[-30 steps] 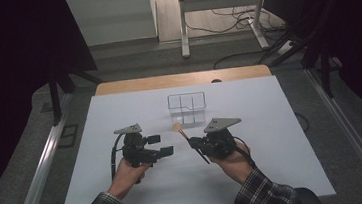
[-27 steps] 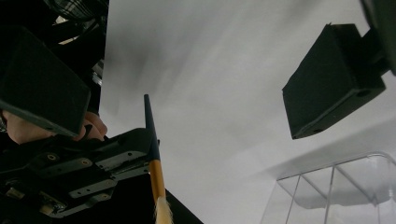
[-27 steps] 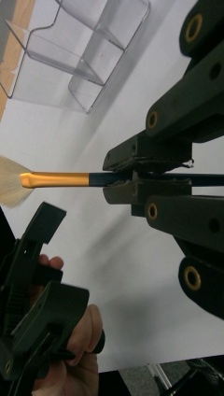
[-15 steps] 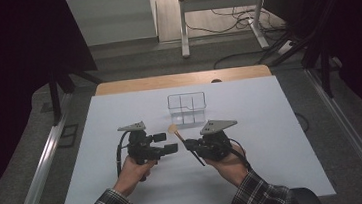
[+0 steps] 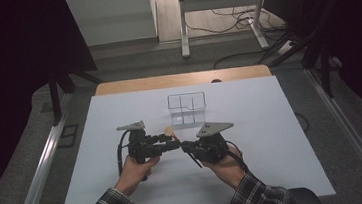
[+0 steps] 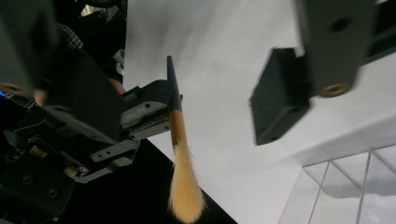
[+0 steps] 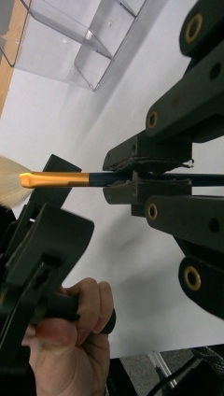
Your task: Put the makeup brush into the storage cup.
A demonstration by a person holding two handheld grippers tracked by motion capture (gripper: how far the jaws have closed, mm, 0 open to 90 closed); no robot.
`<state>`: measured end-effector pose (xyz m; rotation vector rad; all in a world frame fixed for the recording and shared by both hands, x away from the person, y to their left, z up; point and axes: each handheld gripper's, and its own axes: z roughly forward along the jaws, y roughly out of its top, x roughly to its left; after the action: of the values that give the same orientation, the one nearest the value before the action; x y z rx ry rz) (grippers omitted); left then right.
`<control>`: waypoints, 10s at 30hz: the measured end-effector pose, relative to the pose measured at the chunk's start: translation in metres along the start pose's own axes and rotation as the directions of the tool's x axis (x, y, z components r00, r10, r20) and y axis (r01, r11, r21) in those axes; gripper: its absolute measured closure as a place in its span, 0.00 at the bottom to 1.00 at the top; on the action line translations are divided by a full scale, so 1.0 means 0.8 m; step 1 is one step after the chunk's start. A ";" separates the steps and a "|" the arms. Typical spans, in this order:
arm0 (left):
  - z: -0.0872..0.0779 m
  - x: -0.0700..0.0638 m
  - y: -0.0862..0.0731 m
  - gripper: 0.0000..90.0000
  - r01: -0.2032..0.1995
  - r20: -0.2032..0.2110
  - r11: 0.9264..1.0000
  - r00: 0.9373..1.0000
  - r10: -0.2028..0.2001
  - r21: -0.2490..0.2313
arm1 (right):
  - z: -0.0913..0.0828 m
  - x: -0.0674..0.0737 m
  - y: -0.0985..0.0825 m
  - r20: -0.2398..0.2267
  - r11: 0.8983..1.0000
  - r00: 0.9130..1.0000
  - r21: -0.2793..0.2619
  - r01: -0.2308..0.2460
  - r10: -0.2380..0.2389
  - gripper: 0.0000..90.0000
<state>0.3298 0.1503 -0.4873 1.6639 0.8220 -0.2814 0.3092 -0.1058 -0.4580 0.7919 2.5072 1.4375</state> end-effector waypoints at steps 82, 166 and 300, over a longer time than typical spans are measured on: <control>-0.036 -0.018 0.023 0.94 -0.144 -0.225 0.990 0.964 0.142 0.009 | -0.035 -0.037 -0.021 0.012 0.982 1.000 0.186 -0.019 0.017 0.06; -0.050 -0.002 0.118 0.94 -0.283 -0.438 0.958 0.857 0.273 0.044 | -0.160 -0.075 -0.100 0.200 0.973 0.971 0.160 -0.164 0.131 0.03; 0.036 0.061 0.118 0.02 -0.246 -0.468 0.956 0.834 0.293 0.160 | -0.153 -0.076 -0.101 0.171 0.962 0.976 0.213 -0.169 0.134 0.06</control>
<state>0.4331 0.1363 -0.4518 1.9489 0.9360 0.3225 0.2852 -0.2627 -0.4684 1.1125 2.5662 1.0916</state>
